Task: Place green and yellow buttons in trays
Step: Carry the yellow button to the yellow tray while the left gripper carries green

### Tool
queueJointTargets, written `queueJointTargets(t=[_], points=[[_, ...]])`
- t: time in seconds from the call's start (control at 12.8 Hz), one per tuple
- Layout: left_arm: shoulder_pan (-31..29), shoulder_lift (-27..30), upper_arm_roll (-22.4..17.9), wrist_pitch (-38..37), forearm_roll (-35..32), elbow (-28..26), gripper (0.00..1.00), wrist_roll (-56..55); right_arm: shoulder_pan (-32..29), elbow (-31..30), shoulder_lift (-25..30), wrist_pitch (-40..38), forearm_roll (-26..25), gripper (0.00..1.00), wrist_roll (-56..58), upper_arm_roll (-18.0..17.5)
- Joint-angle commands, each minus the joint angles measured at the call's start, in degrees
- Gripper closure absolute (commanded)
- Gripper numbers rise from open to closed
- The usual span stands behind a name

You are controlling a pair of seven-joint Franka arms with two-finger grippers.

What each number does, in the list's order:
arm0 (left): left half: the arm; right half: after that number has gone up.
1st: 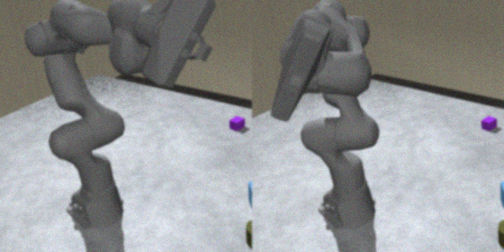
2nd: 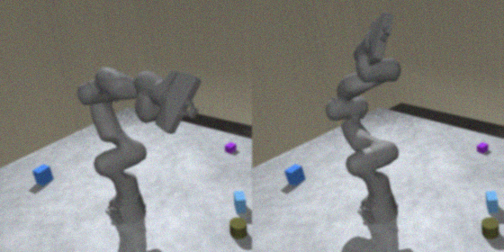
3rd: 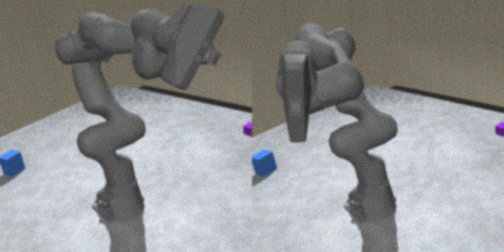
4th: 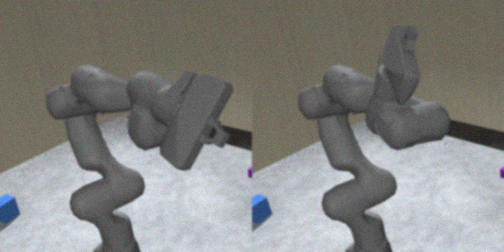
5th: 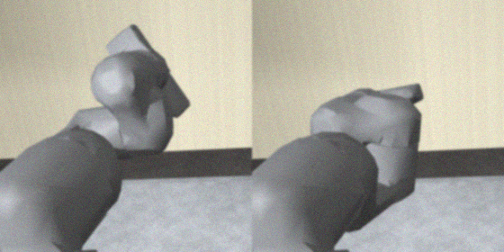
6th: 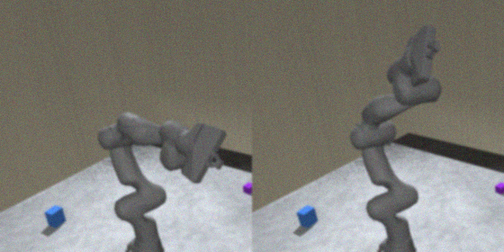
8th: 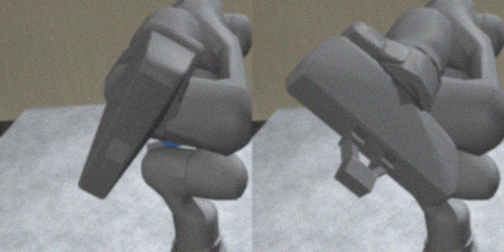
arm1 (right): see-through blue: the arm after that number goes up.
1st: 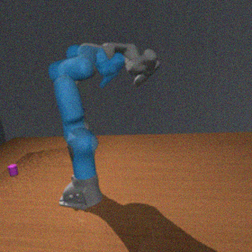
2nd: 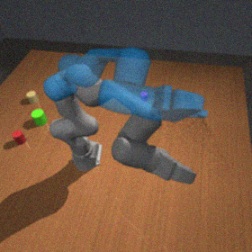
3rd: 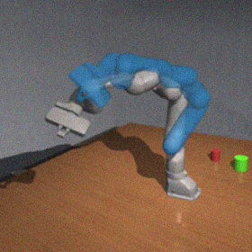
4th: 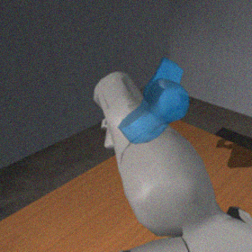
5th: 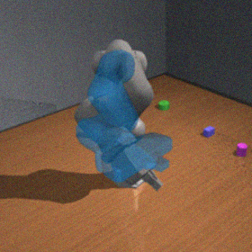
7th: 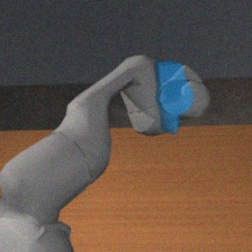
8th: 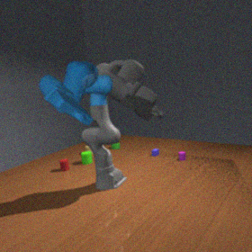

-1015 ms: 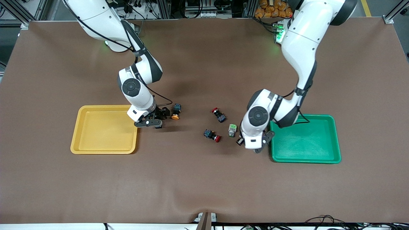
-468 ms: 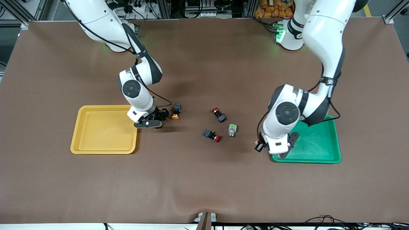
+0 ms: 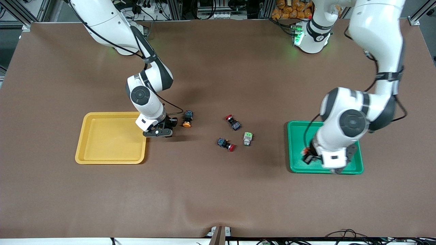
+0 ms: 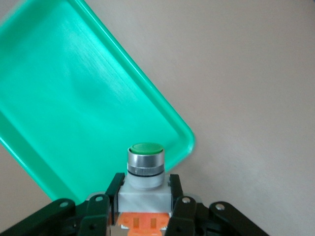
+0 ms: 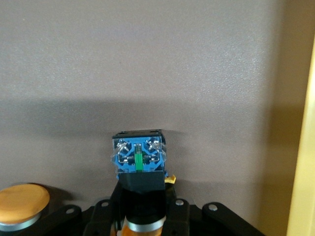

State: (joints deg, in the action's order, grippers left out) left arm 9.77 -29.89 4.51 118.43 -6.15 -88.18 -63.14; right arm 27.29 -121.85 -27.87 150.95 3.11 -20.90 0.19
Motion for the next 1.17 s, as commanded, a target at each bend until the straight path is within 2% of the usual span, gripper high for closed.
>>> queueJointTargets(t=[0.0,0.31,0.47,0.7,1.09], points=[[-4.7,2.8,0.5,-4.7,-1.4,-0.6,1.00,9.5,-0.4,2.5,1.6,-6.3,-0.6,1.00,-0.7,0.1],[-10.8,3.7,0.5,-6.4,-1.5,-2.6,1.00,23.5,-3.8,3.9,8.3,-17.3,-0.6,1.00,4.3,0.2],[-12.3,3.7,0.5,-6.3,-1.5,-3.7,1.00,29.5,-7.8,4.8,10.5,-20.6,-0.7,1.00,11.3,0.2],[-13.9,3.3,0.7,-6.0,-5.1,-6.2,1.00,37.4,-14.8,4.3,11.0,-20.8,-0.7,1.00,23.1,0.2],[-17.7,1.9,0.7,-4.2,-5.4,-10.1,1.00,47.8,-24.5,3.3,8.5,-16.9,-0.7,1.00,39.1,0.2]])
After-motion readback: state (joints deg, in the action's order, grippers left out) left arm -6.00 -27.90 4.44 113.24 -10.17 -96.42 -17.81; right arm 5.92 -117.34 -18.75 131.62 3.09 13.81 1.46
